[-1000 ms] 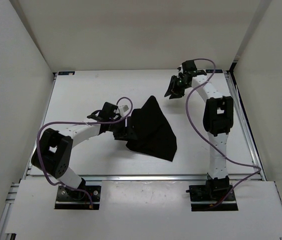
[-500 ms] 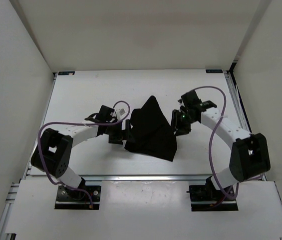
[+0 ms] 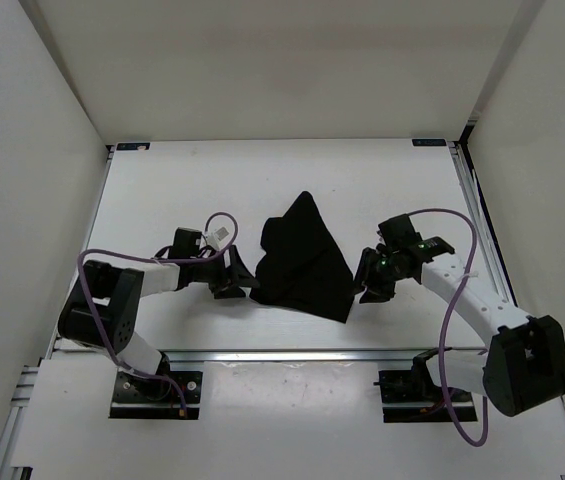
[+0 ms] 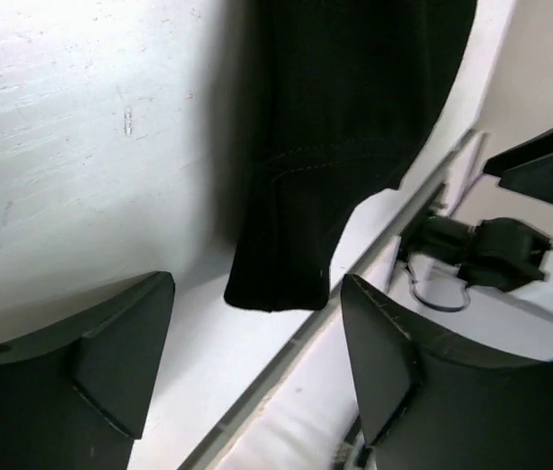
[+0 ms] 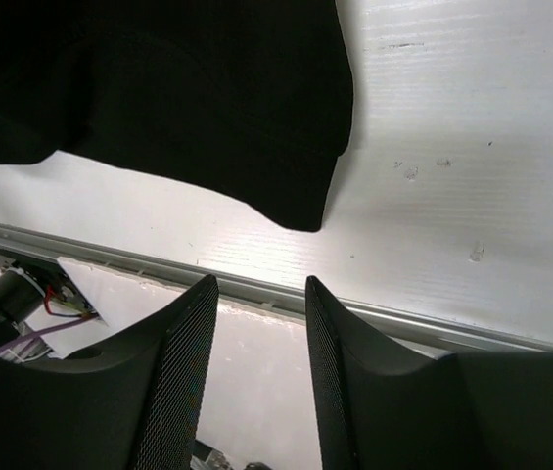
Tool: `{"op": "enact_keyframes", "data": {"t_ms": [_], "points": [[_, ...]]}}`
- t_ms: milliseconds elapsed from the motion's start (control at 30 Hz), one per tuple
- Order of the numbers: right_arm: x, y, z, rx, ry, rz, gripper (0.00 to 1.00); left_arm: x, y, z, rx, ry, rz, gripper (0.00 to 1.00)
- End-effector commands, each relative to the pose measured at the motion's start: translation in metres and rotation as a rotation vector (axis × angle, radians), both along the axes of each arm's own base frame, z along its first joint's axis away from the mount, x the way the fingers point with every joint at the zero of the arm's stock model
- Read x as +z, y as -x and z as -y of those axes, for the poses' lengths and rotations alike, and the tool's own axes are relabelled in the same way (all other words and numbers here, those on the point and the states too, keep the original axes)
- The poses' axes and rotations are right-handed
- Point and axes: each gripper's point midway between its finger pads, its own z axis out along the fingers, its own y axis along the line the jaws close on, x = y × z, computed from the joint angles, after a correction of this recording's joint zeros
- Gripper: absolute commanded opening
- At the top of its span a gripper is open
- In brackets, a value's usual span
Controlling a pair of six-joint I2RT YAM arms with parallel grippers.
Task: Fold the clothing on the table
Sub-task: Flatten the skirt out
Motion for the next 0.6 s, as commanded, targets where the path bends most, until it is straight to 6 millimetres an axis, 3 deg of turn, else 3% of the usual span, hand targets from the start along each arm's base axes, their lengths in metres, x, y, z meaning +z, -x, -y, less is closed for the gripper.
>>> {"op": "enact_keyframes", "data": {"t_ms": [0, 233, 300, 500, 567], "points": [[0.003, 0.003, -0.001, -0.035, -0.006, -0.005, 0.46, 0.010, -0.004, 0.007, -0.013, 0.093, 0.022, 0.79], [0.006, 0.010, -0.003, -0.040, 0.009, -0.018, 0.46, -0.006, -0.001, 0.002, 0.031, 0.123, -0.026, 0.69], [0.005, 0.011, -0.002, -0.035, 0.013, -0.020, 0.46, -0.002, -0.006, -0.003, 0.056, 0.161, -0.021, 0.60], [0.010, 0.012, -0.004, -0.034, 0.010, -0.021, 0.47, 0.000, -0.011, 0.000, 0.068, 0.218, -0.009, 0.60], [0.011, 0.010, -0.005, -0.035, 0.013, -0.020, 0.47, 0.003, -0.011, 0.005, 0.069, 0.246, -0.011, 0.52]]}}
